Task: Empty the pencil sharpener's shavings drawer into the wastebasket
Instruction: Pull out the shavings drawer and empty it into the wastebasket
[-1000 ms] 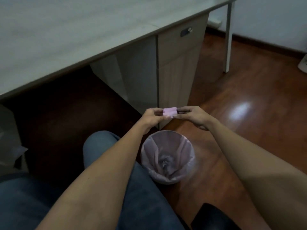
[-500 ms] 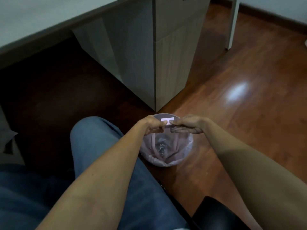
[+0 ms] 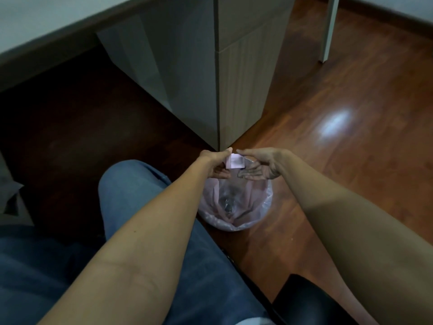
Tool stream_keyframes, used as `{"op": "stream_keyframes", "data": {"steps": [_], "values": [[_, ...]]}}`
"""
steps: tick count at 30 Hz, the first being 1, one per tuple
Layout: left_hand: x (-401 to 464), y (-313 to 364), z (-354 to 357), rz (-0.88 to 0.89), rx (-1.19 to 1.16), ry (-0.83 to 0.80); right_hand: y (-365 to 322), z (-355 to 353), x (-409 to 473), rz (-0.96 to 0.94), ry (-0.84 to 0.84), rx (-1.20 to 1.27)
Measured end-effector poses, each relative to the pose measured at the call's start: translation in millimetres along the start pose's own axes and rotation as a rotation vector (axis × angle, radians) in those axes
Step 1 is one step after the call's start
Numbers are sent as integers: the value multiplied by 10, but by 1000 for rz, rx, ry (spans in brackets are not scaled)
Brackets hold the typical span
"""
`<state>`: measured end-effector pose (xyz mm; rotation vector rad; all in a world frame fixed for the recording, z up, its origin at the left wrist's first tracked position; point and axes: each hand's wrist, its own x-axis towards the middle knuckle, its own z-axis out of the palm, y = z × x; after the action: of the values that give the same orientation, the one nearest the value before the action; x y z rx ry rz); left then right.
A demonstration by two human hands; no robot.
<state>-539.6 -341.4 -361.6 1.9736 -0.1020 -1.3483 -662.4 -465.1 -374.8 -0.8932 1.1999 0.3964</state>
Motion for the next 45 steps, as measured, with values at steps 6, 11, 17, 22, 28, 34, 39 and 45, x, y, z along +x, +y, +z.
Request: {"op": "stream_keyframes", "data": {"steps": [6,11,17,22,28,34,39,45], "values": [[-13,23,-64,6,9,-97,13,-38,52,-174,5,-50],[-54,55,-195,102,-9,-191,51,-99,12,-357,-18,-33],[-213,144,-360,421,109,-149,-61,-26,-343,-548,-88,-28],[-501,340,-508,648,101,-66,-236,112,-698,-735,-32,-66],[-1028,800,-710,883,171,8,-607,190,-1297,-934,-16,-107],[-1611,1276,-964,1025,199,62,-1028,307,-1947,-1043,-57,-117],[-2075,1570,-1275,1106,176,110,-1367,607,-2463,-1148,-81,-155],[-2496,1717,-1877,1139,122,181,-1696,1223,-2968,-1240,-179,-282]]}}
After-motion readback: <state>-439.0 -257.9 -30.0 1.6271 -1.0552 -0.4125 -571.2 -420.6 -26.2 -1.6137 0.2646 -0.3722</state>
